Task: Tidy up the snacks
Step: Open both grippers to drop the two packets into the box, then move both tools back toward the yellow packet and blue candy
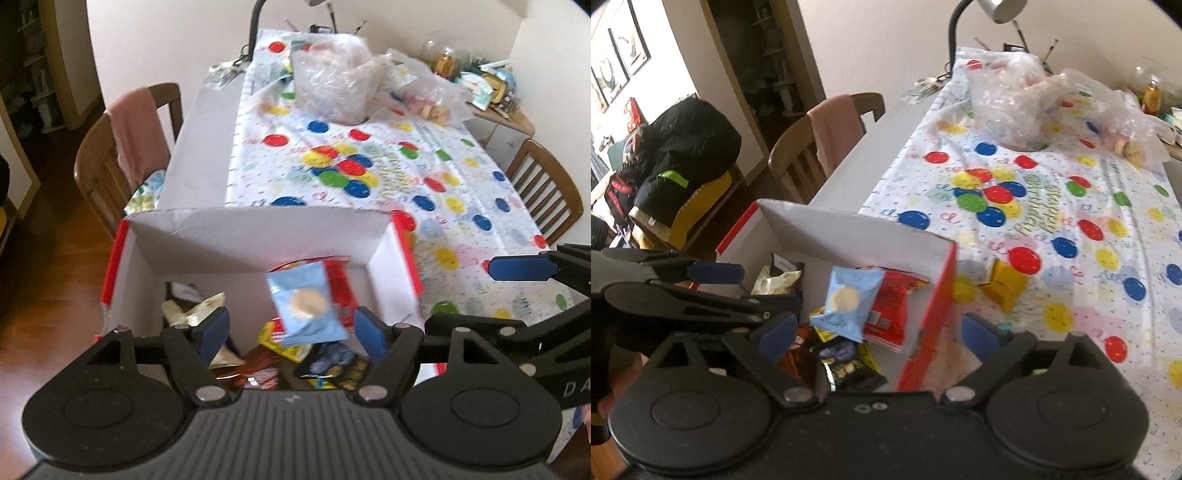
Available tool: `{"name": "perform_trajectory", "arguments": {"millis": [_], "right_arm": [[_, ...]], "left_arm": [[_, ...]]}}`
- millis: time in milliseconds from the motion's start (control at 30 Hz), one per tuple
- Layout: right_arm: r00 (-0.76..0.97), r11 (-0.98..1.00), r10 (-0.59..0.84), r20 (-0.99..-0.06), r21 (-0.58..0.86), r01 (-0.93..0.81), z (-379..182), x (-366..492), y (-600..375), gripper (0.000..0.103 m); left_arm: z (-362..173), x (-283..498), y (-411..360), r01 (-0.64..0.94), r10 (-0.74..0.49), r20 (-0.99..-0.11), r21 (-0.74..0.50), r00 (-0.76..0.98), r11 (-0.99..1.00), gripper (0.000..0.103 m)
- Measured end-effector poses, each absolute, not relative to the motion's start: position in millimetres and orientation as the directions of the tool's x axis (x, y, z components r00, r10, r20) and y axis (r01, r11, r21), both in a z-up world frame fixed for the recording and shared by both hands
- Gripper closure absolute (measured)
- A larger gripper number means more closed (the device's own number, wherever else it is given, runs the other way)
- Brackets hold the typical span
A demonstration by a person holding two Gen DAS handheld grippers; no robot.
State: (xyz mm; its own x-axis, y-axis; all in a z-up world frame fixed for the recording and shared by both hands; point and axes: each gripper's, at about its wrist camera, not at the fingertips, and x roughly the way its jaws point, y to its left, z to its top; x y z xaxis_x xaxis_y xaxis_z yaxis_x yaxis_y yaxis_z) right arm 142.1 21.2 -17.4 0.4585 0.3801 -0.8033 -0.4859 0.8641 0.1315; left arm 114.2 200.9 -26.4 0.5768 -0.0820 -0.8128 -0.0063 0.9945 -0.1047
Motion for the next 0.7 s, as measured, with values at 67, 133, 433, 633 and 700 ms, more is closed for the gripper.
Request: {"name": "perform_trajectory", "arguments": {"millis": [67, 133, 433, 633, 700], "right_arm": [[0.468, 0.868, 0.381, -0.797, 0.135, -0.477, -14.1, 141.9, 8.9, 0.004], [0.473, 0.870, 0.384, -0.793, 0.139, -0.473, -11.6, 141.4, -2.4, 0.003], [0.492, 0.882, 0.384, -0.781, 0.153, -0.445, -7.1, 144.1, -64.3, 0.000], [0.496, 0.890, 0.368, -0.786, 0.143, -0.433, -8.6, 154.6, -111.1, 0.000], [0.502, 0.896, 0.354, -0.789, 0.132, -0.423, -8.4, 161.5, -129.1, 0.000]], "left_arm": [[-22.9, 114.0, 190.1, 0.002, -0.087, -0.806, -0.106, 0.585, 0.994, 0.028], [-20.8, 115.1, 179.1, 0.009, -0.098, -0.803, -0.115, 0.588, 0.993, 0.027], [-22.1, 126.1, 118.9, 0.034, -0.120, -0.796, -0.125, 0.593, 0.992, 0.026], [-24.9, 133.6, 77.2, 0.026, -0.120, -0.796, -0.130, 0.593, 0.991, 0.026], [-28.0, 138.4, 64.1, 0.024, -0.110, -0.804, -0.118, 0.585, 0.993, 0.026]]}}
